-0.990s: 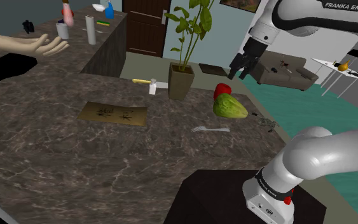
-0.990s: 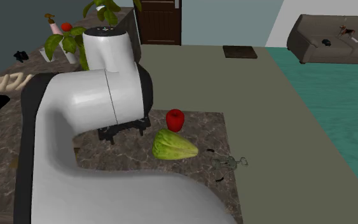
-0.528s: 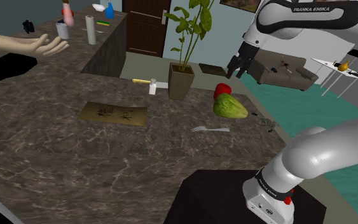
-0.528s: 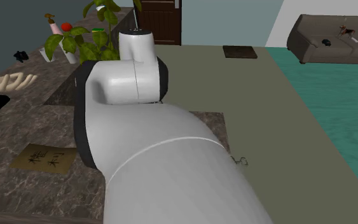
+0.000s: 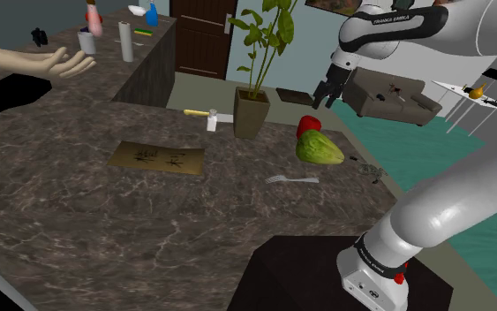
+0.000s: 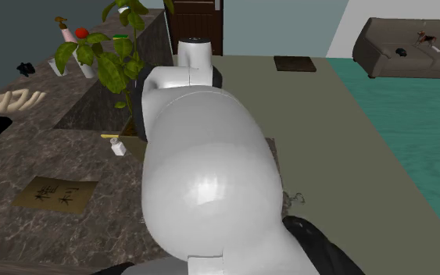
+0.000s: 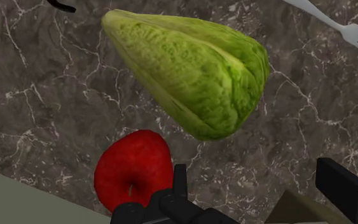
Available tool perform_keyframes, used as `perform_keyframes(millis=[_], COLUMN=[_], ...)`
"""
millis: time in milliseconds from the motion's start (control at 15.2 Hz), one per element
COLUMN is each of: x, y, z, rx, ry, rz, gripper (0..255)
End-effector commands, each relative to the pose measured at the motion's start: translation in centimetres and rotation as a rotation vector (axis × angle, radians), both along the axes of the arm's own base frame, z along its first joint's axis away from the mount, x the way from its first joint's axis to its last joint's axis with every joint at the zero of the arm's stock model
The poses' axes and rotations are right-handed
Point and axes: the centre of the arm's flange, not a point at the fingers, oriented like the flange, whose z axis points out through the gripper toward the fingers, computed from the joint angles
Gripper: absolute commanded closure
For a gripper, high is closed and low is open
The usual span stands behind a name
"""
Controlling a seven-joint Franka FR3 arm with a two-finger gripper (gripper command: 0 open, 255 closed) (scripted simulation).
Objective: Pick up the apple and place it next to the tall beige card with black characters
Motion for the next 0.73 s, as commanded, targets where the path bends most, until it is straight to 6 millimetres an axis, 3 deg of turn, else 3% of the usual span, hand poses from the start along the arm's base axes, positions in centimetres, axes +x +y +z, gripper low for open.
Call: perform_keyframes(millis=[0, 528, 660], x=[1.3, 6.7, 6.8], y=[-2.2, -10.5, -10.6], z=[-1.0, -4.7, -5.3], rx=[-0.006, -0.025, -0.025], ry=[0.009, 0.045, 0.045], rz=[0.006, 0.024, 0.024], gripper=[0, 0, 0])
